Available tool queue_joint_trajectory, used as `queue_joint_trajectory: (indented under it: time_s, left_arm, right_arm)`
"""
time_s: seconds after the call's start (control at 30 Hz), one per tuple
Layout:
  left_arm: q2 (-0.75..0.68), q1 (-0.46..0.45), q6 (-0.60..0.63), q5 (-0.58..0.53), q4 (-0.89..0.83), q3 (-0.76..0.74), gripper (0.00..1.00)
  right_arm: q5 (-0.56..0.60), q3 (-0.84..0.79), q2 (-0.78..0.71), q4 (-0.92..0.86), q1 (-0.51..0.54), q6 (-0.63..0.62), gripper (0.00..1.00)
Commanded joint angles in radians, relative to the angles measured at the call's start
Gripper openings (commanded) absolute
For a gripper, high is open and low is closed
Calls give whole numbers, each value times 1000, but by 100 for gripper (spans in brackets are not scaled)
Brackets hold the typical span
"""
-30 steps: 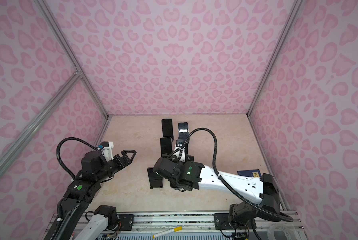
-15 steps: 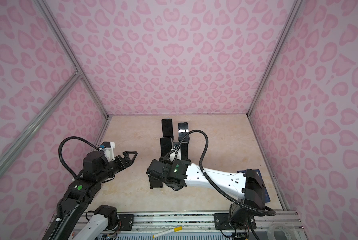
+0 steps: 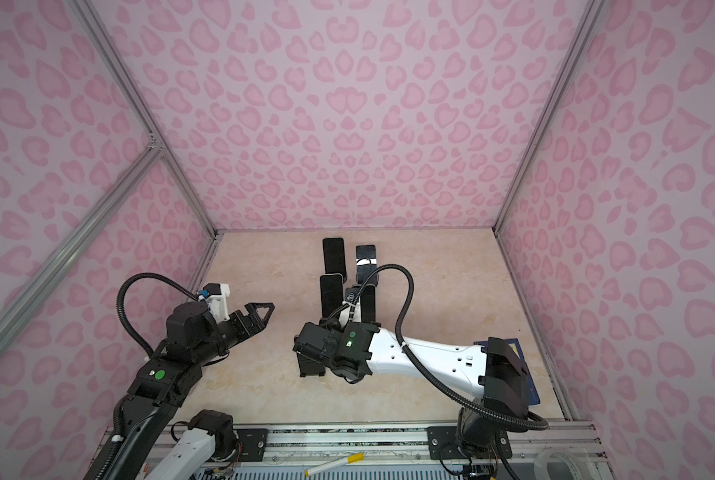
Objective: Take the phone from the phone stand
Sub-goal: 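Close the right gripper on the top edge of the blue-cased phone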
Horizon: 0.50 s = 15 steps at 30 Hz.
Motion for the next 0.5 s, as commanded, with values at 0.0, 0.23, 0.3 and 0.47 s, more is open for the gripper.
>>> queue_joint_trajectory:
  time_s: [0.0, 0.23, 0.3, 0.47]
  left_arm:
    - [-1, 0, 3, 11, -3, -3, 94]
    - [-2, 0, -1, 16, -4, -8, 94]
    - [-2, 0, -1, 16, -2, -9, 94]
    - [1, 0, -3, 14, -1, -12, 94]
  right_arm:
    - [-1, -16, 10, 15, 0, 15, 100]
    - [-22, -57, 15, 62, -5, 25, 100]
    - [-28, -70, 14, 72, -5, 27, 100]
    - [-34, -80, 24, 80, -5, 32, 99]
